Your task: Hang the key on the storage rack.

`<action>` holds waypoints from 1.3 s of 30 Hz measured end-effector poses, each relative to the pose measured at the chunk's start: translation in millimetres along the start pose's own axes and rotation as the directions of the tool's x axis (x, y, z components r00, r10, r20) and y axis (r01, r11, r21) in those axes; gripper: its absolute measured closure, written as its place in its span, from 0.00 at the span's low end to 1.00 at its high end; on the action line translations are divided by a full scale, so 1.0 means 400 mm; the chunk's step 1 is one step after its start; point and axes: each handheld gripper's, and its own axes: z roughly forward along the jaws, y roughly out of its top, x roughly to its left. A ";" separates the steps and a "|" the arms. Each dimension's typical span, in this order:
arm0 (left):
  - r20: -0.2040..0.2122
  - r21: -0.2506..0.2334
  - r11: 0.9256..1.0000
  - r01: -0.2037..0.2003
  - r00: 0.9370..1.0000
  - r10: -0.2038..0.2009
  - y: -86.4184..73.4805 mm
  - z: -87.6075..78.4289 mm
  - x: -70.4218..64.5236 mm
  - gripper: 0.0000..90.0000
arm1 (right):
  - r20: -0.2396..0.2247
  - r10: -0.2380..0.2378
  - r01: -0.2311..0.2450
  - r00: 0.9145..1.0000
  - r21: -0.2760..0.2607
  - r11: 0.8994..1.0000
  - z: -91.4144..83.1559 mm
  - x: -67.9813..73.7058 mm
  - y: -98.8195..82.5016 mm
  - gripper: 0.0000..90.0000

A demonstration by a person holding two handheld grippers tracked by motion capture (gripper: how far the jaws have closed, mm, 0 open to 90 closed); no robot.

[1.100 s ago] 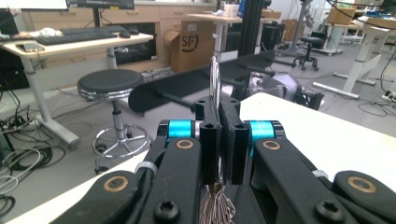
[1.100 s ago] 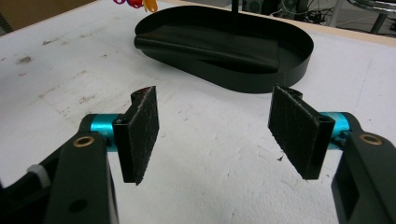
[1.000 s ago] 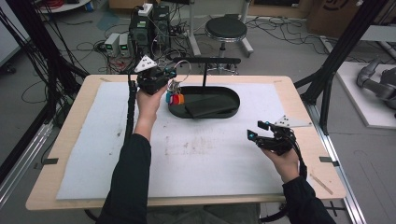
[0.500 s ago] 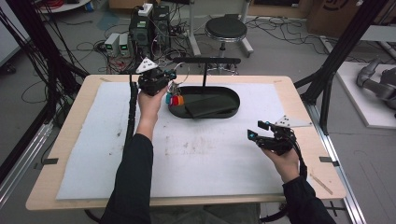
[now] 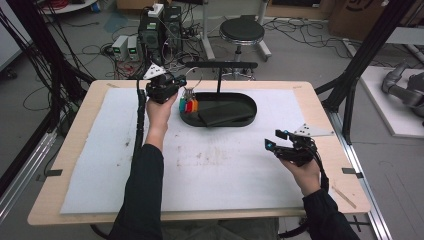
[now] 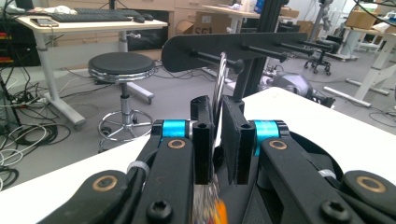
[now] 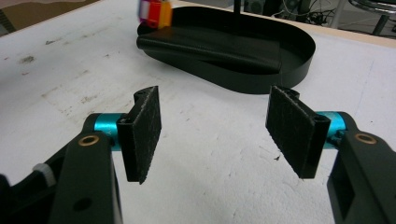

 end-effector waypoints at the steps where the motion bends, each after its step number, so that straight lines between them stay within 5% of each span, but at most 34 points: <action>1: -0.004 0.000 1.000 -0.002 1.000 0.002 -0.001 -0.002 0.001 0.91 | 0.000 0.000 0.000 1.000 0.000 1.000 0.000 0.000 0.000 0.41; 5: -0.024 0.002 1.000 -0.011 1.000 0.011 -0.001 -0.011 0.000 0.87 | 0.003 0.001 -0.001 1.000 0.000 1.000 -0.001 -0.001 0.000 0.40; 10: -0.043 0.015 1.000 -0.010 0.999 0.011 0.004 -0.030 -0.011 0.59 | 0.002 -0.001 0.001 1.000 0.000 1.000 -0.001 -0.003 -0.001 0.40; 13: -0.044 0.031 0.999 -0.036 0.998 0.037 0.005 -0.052 -0.026 0.44 | 0.005 0.003 -0.003 1.000 -0.003 1.000 -0.003 -0.006 -0.001 0.40; 18: -0.035 0.042 0.994 -0.100 0.994 0.102 -0.005 -0.109 -0.067 0.34 | 0.013 0.014 -0.014 1.000 -0.006 1.000 -0.007 -0.011 -0.001 0.40; 24: -0.008 0.029 0.984 -0.174 0.985 0.174 -0.032 -0.196 -0.126 0.33 | 0.028 0.017 -0.016 0.999 -0.015 1.000 -0.013 -0.017 -0.002 0.39; 31: -0.008 0.088 0.968 -0.234 0.972 0.236 -0.077 -0.279 -0.184 0.32 | 0.047 0.007 -0.006 0.999 -0.016 1.000 -0.017 -0.025 -0.001 0.38; 39: 0.008 0.106 0.977 -0.187 0.982 0.187 -0.155 -0.355 -0.200 0.31 | 0.082 -0.007 0.008 0.997 -0.014 1.000 -0.013 -0.027 -0.001 0.37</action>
